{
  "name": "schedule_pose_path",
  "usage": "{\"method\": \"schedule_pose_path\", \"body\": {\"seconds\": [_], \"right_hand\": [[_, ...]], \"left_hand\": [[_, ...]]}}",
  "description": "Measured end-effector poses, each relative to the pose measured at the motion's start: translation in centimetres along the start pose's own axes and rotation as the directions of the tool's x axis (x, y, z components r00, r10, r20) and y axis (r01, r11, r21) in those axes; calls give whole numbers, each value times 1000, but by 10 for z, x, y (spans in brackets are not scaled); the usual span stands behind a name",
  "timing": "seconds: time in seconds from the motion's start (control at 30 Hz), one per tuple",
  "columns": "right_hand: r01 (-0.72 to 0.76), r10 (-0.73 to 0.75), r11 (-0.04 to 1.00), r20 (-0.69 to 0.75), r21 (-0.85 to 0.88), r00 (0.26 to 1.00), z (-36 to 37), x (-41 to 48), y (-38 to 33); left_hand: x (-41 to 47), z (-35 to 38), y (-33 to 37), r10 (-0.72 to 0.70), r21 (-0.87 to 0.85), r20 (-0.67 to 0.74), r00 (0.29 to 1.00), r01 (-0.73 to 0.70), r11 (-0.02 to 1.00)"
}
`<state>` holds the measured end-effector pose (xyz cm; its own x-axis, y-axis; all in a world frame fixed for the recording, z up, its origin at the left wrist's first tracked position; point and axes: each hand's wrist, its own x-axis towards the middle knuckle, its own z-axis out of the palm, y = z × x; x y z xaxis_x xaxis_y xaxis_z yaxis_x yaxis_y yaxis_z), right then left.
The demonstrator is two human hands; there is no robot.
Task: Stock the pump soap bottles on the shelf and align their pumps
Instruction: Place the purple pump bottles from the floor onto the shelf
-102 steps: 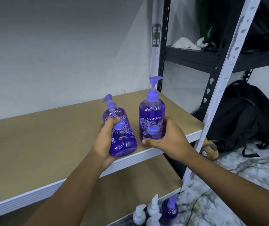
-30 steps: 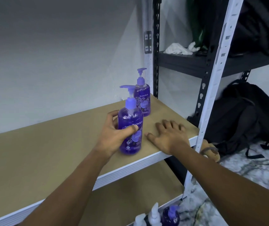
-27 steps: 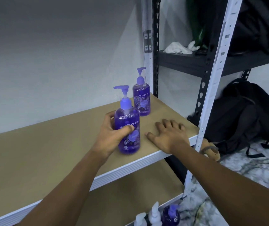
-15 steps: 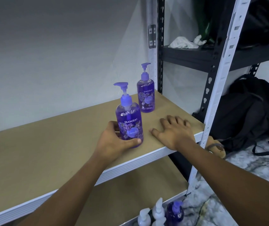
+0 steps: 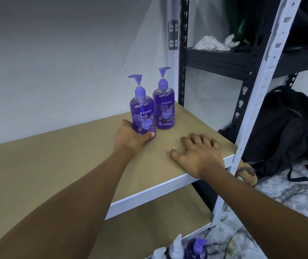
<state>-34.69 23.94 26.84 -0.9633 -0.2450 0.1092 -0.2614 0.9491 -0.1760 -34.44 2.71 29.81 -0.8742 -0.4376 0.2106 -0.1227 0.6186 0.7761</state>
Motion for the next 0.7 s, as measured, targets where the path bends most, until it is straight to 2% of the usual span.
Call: {"method": "schedule_pose_path", "body": {"seconds": [0.7], "right_hand": [[2, -2, 1000, -23, -2, 1000, -1, -3, -1]], "left_hand": [[26, 24, -21, 43, 23, -103, 994, -40, 999]]}}
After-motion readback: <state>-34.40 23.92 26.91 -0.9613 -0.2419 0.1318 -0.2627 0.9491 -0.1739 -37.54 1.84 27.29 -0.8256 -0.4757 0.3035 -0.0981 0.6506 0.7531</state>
